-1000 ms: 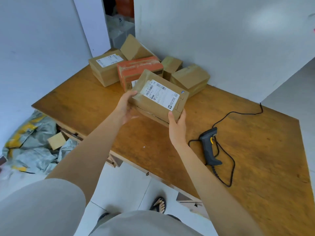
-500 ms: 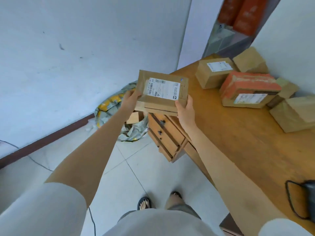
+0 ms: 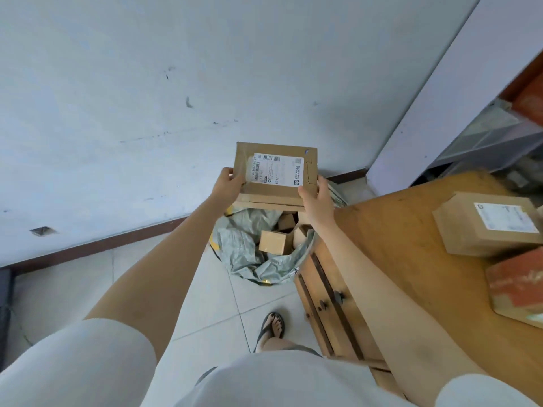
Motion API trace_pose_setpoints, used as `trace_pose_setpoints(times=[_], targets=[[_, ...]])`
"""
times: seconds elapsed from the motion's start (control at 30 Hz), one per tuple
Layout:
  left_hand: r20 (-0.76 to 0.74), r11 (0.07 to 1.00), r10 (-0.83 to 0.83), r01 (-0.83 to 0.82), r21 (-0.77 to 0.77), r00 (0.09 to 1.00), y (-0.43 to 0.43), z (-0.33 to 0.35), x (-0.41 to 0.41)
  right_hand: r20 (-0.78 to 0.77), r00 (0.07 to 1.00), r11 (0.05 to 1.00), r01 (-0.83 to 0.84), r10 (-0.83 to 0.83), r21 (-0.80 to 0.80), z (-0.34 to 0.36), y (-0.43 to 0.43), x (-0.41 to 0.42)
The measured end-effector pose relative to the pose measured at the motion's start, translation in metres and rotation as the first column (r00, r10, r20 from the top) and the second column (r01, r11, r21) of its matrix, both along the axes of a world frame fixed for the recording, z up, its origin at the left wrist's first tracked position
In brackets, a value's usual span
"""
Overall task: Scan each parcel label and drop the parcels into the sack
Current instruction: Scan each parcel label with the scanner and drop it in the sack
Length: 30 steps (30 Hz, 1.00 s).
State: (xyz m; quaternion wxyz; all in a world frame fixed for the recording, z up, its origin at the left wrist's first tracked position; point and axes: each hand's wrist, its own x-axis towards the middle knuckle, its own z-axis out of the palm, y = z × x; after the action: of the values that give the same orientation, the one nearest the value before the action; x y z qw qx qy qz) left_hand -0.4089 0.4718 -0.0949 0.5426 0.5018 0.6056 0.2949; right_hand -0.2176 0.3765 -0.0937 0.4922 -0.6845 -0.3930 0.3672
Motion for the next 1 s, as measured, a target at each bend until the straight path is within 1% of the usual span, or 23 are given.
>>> trace_pose_setpoints(times=[0.23,0.4,0.53,0.6,0.63,0.7,0.77,0.83,0.9,1.0], targets=[[-0.104,0.994,-0.099,0.093,-0.062,0.990,0.100,-0.012,0.034,0.008,1.000,0.996,0.015,-0.015,-0.093,-0.008,0.095,0.036],[-0.097,0.982,-0.169,0.159,-0.107,0.981,0.157,-0.027,0.061,0.008,0.997,0.984,0.079,-0.078,-0.161,-0.025,0.141,0.057],[-0.102,0.954,-0.288,0.275,-0.122,0.952,0.206,-0.037,0.078,0.019,0.992,0.967,0.128,-0.127,-0.221,-0.032,0.175,0.067],[-0.098,0.921,-0.373,0.355,-0.162,0.923,0.227,-0.041,0.085,0.100,0.981,0.951,0.186,-0.165,-0.247,-0.033,0.191,0.068],[-0.129,0.901,-0.420,0.396,-0.176,0.898,0.237,-0.044,0.087,0.152,0.970,0.941,0.224,-0.190,-0.253,-0.034,0.198,0.068],[-0.236,0.859,-0.511,0.481,-0.176,0.826,0.256,-0.047,0.091,0.258,0.941,0.914,0.289,-0.218,-0.284,-0.034,0.212,0.069],[-0.353,0.796,-0.593,0.592,-0.124,0.724,0.273,-0.049,0.094,0.332,0.925,0.896,0.297,-0.184,-0.330,-0.035,0.223,0.069],[-0.467,0.691,-0.662,0.718,-0.077,0.586,0.284,-0.048,0.098,0.365,0.922,0.887,0.270,-0.126,-0.374,-0.036,0.229,0.067],[-0.565,0.580,-0.692,0.812,-0.066,0.449,0.292,-0.043,0.105,0.398,0.912,0.873,0.271,-0.098,-0.406,-0.035,0.232,0.062],[-0.634,0.430,-0.715,0.900,-0.066,0.295,0.298,-0.034,0.124,0.435,0.894,0.846,0.312,-0.107,-0.432,-0.033,0.228,0.059]])
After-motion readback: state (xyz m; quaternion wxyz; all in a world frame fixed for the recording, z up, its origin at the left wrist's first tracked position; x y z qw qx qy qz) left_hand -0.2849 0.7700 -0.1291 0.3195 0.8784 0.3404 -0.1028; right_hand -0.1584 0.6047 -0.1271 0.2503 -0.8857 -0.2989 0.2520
